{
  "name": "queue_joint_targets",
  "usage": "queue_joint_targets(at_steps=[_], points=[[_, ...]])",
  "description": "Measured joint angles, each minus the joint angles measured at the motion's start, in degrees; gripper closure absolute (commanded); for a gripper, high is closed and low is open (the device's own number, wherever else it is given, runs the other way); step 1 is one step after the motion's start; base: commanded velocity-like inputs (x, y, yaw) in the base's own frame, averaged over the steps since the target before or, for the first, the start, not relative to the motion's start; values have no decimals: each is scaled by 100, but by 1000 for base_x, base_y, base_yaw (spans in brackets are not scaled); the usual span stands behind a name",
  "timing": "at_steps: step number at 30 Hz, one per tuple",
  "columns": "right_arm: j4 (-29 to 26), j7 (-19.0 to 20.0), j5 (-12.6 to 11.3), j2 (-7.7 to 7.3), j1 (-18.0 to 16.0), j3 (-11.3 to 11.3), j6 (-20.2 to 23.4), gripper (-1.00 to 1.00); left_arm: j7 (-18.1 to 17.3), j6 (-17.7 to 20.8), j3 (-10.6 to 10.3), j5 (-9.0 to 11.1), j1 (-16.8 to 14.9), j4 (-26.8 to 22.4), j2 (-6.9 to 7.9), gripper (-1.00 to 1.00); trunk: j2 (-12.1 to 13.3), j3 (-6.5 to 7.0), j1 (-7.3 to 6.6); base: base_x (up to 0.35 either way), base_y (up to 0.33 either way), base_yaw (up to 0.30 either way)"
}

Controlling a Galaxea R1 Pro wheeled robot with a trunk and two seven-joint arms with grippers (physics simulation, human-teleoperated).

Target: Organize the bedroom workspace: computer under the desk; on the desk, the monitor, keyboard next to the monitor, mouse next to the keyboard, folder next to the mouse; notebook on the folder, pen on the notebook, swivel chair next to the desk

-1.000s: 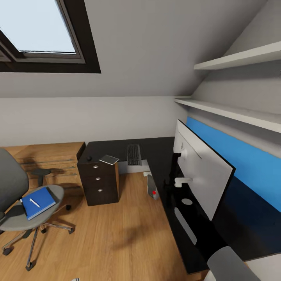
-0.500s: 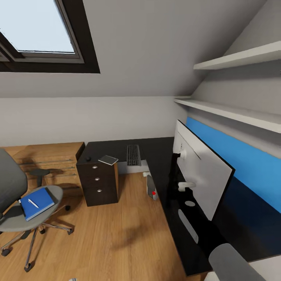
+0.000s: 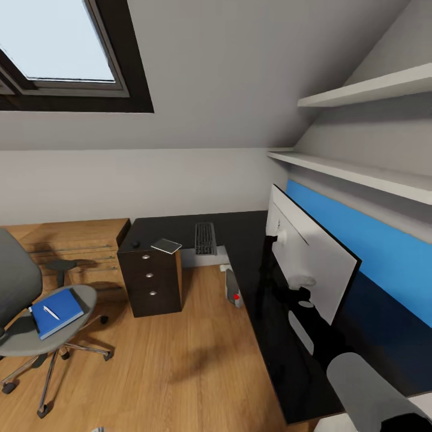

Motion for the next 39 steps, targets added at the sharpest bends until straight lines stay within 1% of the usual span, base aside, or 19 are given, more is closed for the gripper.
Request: queue_joint_targets(at_steps=[3,5,8,13,14,15,16,18,23,28,36,39], points=[[27,13,-9,-72,-20,-18,-4,-100,1,-42,7,10,0,-1,101,-100,0,0,0,0,0,0],[39,19,-8,-113,-30,-43,-5,-100,2,-56,12,13,0,-1,134,-100,0,0,0,0,0,0],[142,22,-3,-134,-92,-135,-7,-100,2,-64,14,15,0,-1,150,-100,0,0,0,0,0,0],[790,15,-15,-153,-440,-226,-255,-100,5,-66,15,15,0,-1,155,-100,0,0,0,0,0,0],[1039,15,-19,-181,-569,-236,-345,-100,4,-66,15,15,0,-1,155,-100,0,0,0,0,0,0],[1171,13,-19,-200,-641,-241,-381,-100,3,-66,15,15,0,-1,155,-100,0,0,0,0,0,0],[1343,14,-75,-256,-744,-252,-433,-100,3,-66,15,15,0,-1,155,-100,0,0,0,0,0,0],[1390,11,-144,-343,-774,-289,-446,-100,3,-66,15,15,0,-1,155,-100,0,0,0,0,0,0],[1414,12,-199,-460,-789,-307,-454,-100,2,-66,15,15,0,-1,156,-100,0,0,0,0,0,0],[1419,15,-218,-458,-795,-316,-448,-100,0,-68,15,15,0,0,155,-100,0,0,0,0,-119,0],[1413,12,-222,-451,-796,-331,-446,-100,-6,-77,15,14,0,-4,155,-100,-1,0,0,26,-304,0],[1412,11,-224,-451,-796,-330,-446,-100,-7,-251,13,11,0,-6,155,-100,-1,0,-1,123,-294,0]])
